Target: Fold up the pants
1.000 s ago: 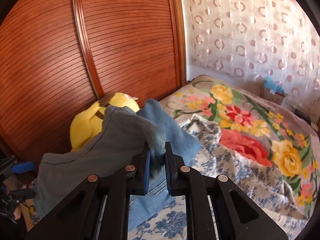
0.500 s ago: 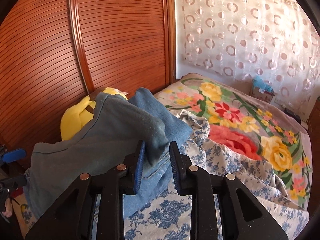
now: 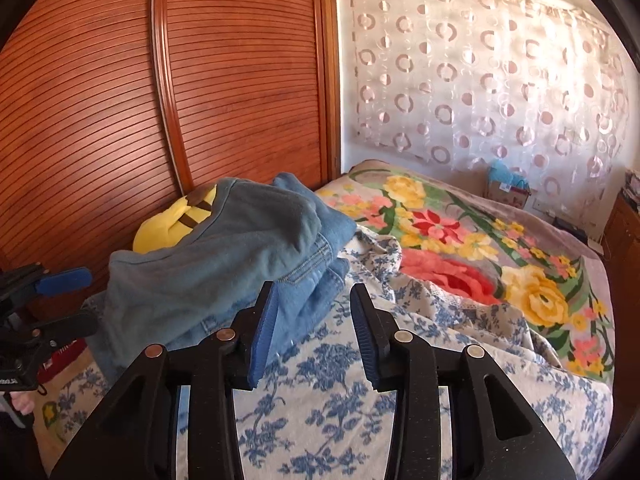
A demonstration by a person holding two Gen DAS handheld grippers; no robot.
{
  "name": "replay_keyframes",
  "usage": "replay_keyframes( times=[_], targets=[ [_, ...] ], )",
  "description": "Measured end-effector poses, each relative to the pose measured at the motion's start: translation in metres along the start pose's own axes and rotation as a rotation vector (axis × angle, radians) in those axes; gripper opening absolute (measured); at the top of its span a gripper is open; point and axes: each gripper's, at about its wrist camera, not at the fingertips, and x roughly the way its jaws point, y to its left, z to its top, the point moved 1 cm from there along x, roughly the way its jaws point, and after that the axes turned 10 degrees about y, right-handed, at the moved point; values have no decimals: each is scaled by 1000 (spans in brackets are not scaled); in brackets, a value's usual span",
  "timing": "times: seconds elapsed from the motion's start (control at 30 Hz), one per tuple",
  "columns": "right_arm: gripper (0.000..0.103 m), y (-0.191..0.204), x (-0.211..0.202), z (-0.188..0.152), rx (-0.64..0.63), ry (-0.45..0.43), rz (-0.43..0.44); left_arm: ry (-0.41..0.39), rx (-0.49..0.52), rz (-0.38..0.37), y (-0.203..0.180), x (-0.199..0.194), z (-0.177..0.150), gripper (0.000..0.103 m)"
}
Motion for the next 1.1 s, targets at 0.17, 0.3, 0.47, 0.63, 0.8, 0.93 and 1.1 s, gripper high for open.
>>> replay_keyframes(
  times=[0.17, 0.3, 0.47, 0.63, 0.8, 0.93, 1.1],
  targets=[
    [39, -6, -23, -17, 8, -18, -16, -14, 19, -34, -21, -4, -1, 65],
    [40, -15, -40, -32, 25, -29, -27, -19, 45, -31, -41, -6, 2, 66],
    [44, -26, -57, -47, 51, -43, -48, -45, 54, -72, -58, -13, 5, 70],
    [45, -39, -74, -65, 92, -55, -73, -86, 65, -110, -79, -23, 10, 79],
    [46, -53, -96, -85, 129, -76, -107, -126, 97, -141, -104, -33, 13, 82],
    [48, -61, -116, -97, 151, -98, -132, -141, 121, -157, -124, -41, 17, 83],
    [51, -66, -147, -111, 172, -135, -169, -165, 137, -149, -145, -54, 18, 84]
  ],
)
